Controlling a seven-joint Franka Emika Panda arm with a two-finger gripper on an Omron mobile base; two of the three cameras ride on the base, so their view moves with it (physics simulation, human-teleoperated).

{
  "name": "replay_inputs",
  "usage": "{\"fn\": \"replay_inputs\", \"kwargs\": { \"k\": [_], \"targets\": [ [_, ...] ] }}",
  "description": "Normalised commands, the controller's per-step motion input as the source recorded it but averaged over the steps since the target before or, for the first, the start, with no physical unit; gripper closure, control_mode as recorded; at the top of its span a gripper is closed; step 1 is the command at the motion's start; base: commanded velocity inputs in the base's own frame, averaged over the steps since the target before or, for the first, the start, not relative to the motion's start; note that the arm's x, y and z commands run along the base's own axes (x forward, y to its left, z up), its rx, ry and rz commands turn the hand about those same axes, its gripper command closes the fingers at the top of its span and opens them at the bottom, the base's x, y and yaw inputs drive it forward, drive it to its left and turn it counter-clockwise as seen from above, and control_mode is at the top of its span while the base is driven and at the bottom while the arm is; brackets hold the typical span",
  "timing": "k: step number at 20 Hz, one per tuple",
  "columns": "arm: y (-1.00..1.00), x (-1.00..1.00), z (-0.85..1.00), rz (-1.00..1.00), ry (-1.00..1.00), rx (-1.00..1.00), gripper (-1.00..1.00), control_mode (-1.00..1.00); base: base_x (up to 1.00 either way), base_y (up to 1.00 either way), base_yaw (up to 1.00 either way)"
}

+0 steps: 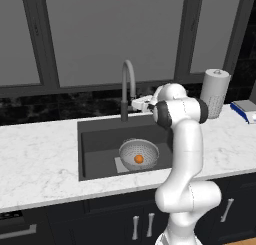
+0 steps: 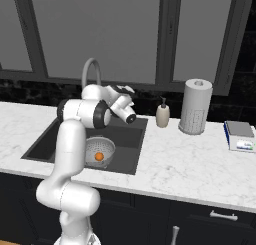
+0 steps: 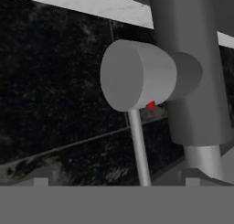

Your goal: Put the colander in the sink, put the tangerine in the colander, and turn on the sink faucet and pour water over the colander.

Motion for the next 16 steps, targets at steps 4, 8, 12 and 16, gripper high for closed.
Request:
{"fn": "replay_inputs", "kwargs": {
  "k": [4,8,12,16],
  "targets": [
    [0.0,0.07,-0.05,-0.08,0.0,0.01,-1.0,-1.0,0.0,0.0,0.0],
    [0.0,0.1,-0.05,-0.08,0.0,0.0,1.0,-1.0,0.0,0.0,0.0],
    [-0.13,0.12,-0.01,-0.08,0.0,0.04,1.0,-1.0,0.0,0.0,0.0],
    [-0.42,0.08,0.0,-0.08,0.0,0.11,1.0,-1.0,0.0,0.0,0.0]
  ]
}}
